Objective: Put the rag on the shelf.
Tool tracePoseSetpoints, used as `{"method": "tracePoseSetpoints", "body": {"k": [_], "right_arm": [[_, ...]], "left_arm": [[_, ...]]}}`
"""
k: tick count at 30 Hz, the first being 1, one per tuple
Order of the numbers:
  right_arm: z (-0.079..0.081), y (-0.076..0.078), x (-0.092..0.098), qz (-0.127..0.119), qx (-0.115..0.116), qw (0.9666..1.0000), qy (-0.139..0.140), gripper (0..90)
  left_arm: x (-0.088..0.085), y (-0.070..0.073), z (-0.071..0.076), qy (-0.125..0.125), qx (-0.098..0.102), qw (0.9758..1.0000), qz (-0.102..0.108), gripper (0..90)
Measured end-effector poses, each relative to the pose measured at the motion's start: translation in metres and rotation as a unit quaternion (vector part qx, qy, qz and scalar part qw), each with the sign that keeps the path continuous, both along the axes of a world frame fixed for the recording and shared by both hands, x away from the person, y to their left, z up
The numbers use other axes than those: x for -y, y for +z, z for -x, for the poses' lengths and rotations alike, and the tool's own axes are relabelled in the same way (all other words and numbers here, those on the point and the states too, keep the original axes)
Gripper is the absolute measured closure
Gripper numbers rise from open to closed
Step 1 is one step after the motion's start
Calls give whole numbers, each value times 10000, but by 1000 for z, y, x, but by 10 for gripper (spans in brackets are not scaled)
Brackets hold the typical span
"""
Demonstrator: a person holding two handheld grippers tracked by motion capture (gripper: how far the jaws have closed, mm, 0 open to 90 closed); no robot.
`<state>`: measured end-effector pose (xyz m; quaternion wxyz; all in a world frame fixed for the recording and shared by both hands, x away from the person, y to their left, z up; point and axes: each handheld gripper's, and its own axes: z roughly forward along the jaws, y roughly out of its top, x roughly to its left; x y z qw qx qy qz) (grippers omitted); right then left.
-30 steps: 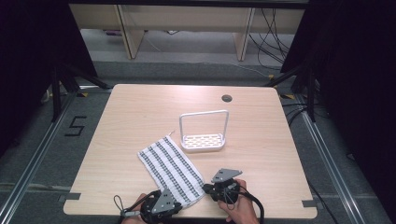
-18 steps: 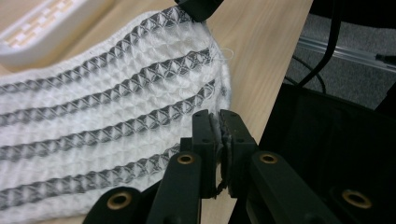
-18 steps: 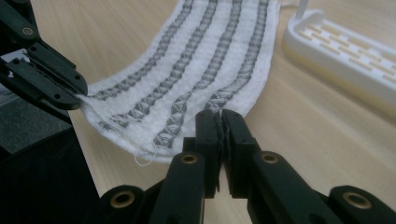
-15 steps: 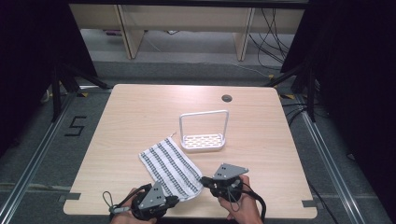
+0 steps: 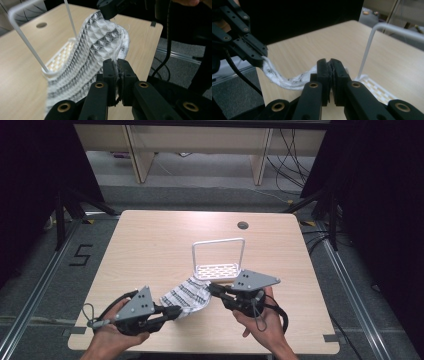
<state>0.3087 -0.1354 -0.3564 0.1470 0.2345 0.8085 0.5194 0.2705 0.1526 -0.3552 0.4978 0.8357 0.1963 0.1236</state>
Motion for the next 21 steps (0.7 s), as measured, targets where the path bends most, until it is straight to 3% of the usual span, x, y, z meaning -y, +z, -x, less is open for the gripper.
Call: {"method": "tracePoseSetpoints", "body": {"k": [1, 2, 8, 9, 11, 14, 21], "right_arm": [[1, 6, 1, -23, 30, 10000, -6, 870], [2, 21, 4, -119, 148, 9998, -23, 871], [6, 57, 15, -282, 452, 9985, -108, 871], [7, 60, 17, -297, 406, 9987, -112, 871], [7, 69, 23, -277, 570, 9979, -136, 871], [7, 76, 33, -254, 597, 9974, -303, 871], [-1, 76, 46, -362, 505, 9968, -506, 871]], "left_arm": [[0, 10, -1, -25, 65, 10000, 64, 851], [0, 26, -3, -67, 174, 9998, 85, 851], [6, 62, -13, -123, 403, 9990, 147, 851], [8, 66, -16, -117, 429, 9989, 154, 851], [12, 72, -22, -134, 452, 9988, 164, 851], [20, 77, -32, -176, 444, 9986, 211, 851], [32, 78, -52, -106, 382, 9988, 278, 850]]}}
